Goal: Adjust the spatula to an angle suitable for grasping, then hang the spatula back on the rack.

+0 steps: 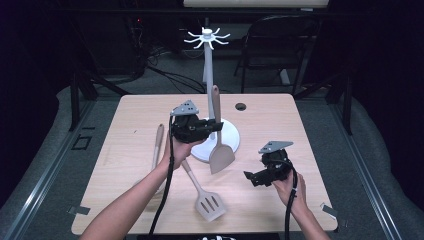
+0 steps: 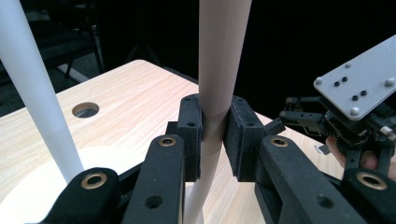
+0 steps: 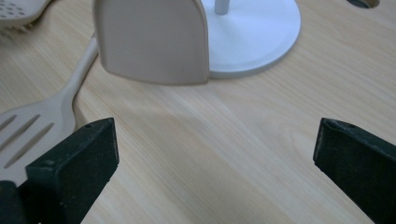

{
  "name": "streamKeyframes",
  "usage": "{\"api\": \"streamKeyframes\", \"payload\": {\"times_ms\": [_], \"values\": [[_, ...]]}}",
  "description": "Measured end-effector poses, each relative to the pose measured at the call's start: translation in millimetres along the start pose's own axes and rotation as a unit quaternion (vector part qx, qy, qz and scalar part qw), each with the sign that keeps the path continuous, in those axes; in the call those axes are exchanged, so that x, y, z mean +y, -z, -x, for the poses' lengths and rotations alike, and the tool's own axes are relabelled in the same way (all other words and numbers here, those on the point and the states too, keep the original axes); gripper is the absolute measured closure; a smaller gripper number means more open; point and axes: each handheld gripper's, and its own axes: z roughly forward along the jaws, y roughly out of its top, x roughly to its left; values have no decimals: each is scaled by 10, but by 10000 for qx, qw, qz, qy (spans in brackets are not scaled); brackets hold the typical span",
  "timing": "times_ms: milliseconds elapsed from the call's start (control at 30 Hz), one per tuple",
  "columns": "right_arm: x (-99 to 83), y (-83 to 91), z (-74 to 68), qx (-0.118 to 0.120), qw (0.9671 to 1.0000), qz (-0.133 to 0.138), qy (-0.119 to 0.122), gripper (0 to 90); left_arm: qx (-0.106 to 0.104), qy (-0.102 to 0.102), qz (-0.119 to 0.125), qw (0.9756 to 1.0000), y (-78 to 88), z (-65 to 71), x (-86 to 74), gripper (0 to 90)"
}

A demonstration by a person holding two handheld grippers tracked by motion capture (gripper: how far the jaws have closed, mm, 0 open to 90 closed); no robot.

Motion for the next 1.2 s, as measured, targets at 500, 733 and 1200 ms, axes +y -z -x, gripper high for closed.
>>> {"api": "streamKeyframes", "payload": {"times_ms": [500, 733, 1200], "values": [[-126, 102, 94, -21, 9999, -122, -32, 19, -188, -239, -101, 9995, 23, -30, 131, 773], [-119, 120, 95, -96, 9998, -181, 42, 28, -284, -261, -78, 9992, 11, -40, 163, 773], [-108, 94, 94, -152, 9995, -269, 95, 28, -434, -454, -94, 9980, 110, -77, 309, 773]]}}
